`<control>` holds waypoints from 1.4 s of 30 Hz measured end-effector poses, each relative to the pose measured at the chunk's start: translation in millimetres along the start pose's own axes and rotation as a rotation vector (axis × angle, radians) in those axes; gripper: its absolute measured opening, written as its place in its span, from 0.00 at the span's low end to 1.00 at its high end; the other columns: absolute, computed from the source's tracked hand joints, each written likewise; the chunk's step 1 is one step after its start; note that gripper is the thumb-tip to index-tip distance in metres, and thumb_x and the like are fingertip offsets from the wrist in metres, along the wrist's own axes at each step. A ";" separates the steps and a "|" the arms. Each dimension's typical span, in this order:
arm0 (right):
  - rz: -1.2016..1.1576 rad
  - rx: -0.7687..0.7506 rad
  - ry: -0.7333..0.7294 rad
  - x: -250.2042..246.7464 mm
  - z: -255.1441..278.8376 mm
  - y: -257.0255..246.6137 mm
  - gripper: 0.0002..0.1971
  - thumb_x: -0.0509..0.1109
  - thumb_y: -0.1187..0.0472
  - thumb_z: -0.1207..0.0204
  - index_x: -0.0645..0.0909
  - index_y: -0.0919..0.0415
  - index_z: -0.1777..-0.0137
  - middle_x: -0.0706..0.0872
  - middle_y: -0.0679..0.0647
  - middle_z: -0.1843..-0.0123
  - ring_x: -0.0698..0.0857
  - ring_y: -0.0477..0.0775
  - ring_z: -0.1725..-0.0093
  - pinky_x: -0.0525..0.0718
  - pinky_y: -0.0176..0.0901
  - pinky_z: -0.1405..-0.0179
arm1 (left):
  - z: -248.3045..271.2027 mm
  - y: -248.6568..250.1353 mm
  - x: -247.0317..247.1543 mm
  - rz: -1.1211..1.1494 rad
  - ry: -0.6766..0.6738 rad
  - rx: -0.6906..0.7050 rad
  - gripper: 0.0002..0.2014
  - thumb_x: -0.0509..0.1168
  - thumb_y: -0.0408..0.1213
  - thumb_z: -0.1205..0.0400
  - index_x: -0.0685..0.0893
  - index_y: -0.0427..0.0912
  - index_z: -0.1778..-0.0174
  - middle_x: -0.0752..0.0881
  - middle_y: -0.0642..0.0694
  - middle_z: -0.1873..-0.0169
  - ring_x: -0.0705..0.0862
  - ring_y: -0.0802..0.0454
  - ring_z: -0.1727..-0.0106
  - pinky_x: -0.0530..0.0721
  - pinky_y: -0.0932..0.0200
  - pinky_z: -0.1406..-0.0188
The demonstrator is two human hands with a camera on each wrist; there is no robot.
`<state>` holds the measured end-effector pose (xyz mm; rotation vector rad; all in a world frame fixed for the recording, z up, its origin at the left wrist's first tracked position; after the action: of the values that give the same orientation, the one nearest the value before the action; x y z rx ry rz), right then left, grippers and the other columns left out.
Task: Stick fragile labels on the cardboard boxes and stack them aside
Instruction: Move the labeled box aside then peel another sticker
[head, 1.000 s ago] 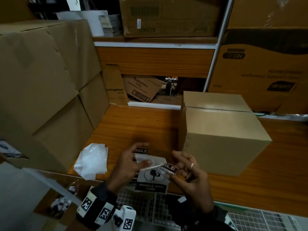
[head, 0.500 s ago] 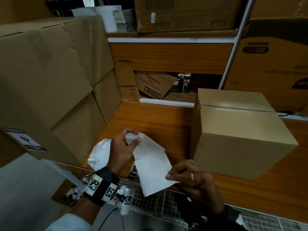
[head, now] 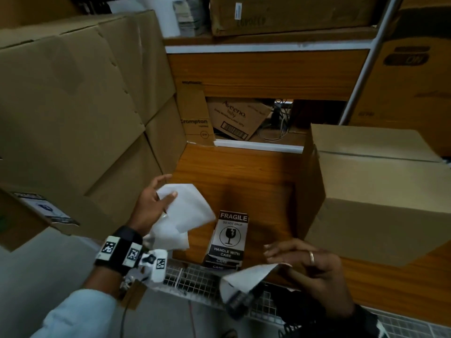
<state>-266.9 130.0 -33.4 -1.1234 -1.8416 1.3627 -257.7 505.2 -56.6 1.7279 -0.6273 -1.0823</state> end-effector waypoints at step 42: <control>0.304 -0.215 0.388 -180.6 16.9 7.2 0.08 0.77 0.73 0.26 0.91 0.62 0.51 0.92 0.47 0.53 0.92 0.51 0.51 0.91 0.43 0.56 | 67.7 125.8 197.5 -0.200 -0.017 0.485 0.15 0.73 0.54 0.20 0.86 0.52 0.41 0.78 0.53 0.33 0.84 0.54 0.40 0.86 0.67 0.50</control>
<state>-192.9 -35.6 -40.2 -1.7025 -1.6029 1.0191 -215.8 266.9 -26.3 2.2393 -0.7870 -1.1458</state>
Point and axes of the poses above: each hand's wrist, its own z-axis away from the middle knuckle, its own x-axis out of the palm, y = z × x, the point moved 1 cm from there along -z, towards the middle knuckle
